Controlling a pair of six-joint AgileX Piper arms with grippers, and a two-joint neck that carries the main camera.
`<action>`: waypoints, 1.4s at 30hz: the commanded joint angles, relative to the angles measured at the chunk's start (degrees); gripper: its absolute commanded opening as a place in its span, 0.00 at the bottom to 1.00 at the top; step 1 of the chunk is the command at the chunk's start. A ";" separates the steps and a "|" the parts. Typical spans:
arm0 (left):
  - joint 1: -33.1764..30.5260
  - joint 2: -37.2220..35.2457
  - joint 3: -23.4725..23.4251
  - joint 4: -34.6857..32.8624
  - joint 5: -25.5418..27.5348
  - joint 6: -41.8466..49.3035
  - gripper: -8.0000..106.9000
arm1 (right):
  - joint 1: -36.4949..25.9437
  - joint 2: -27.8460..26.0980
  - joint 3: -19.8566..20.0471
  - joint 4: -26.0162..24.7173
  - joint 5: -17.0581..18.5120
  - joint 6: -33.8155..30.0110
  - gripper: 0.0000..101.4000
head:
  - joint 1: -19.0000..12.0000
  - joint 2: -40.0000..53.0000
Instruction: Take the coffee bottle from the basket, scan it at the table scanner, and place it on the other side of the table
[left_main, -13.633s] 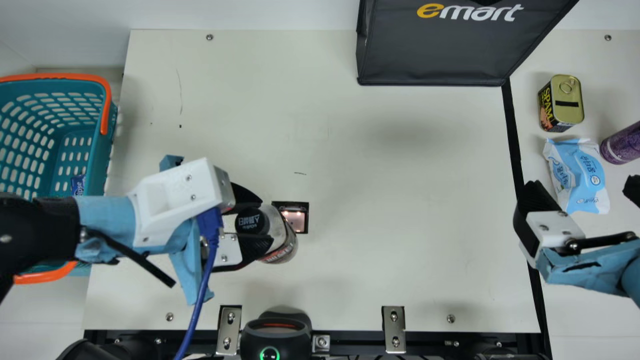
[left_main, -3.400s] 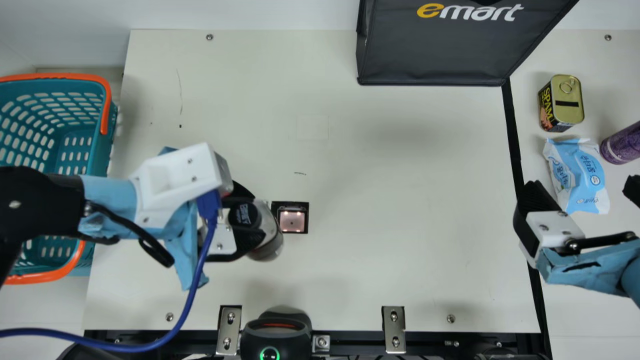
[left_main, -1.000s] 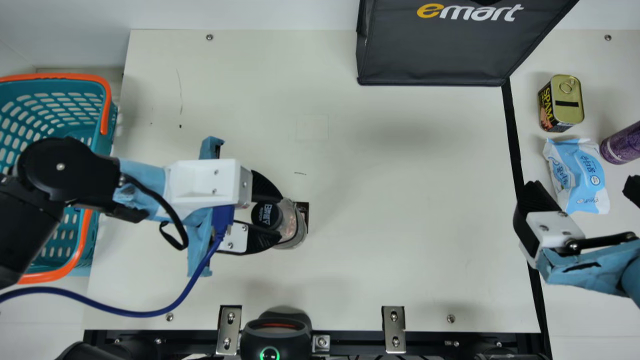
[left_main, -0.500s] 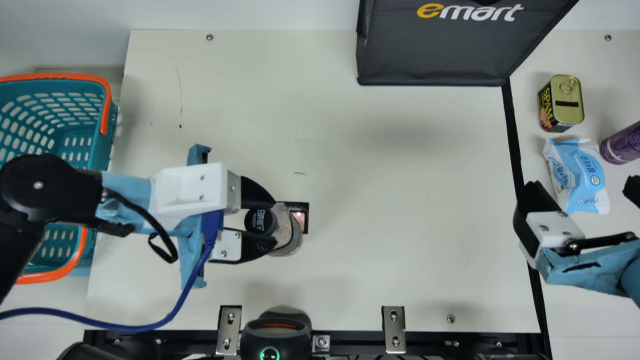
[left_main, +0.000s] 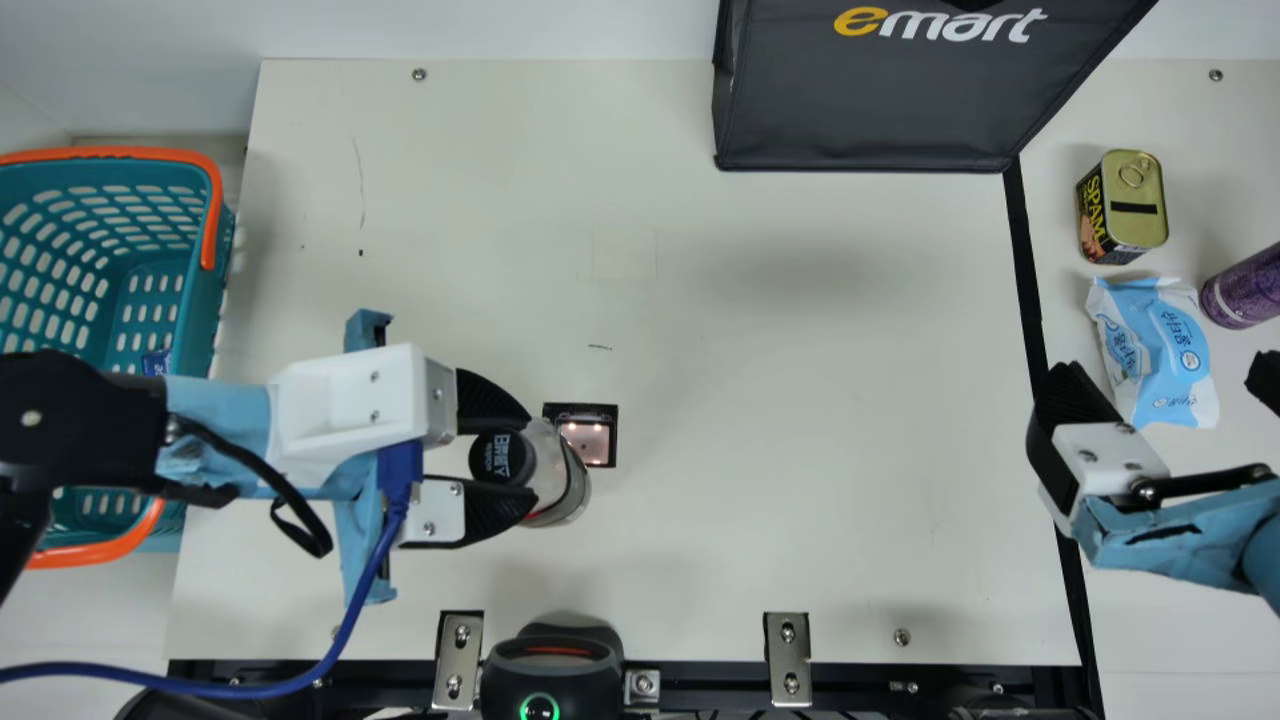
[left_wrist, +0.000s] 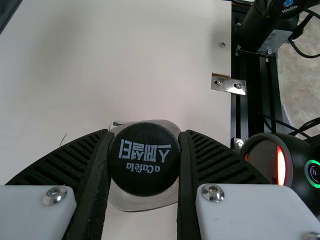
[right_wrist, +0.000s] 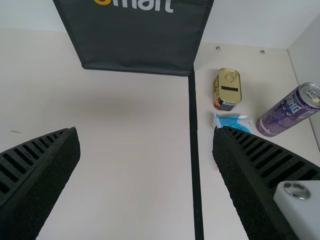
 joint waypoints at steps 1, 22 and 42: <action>0.28 -0.24 -0.01 0.38 0.02 -0.17 0.00 | 0.00 0.00 0.00 0.00 0.00 0.00 0.94 | -1.66 0.09; 5.14 1.46 -1.55 -0.03 0.02 -1.60 0.00 | 0.00 0.00 0.00 0.00 0.06 0.00 0.94 | -1.66 0.09; 2.64 5.47 -9.01 2.19 0.02 -12.02 0.00 | 0.00 0.00 0.00 0.00 0.06 0.00 0.94 | -1.66 0.09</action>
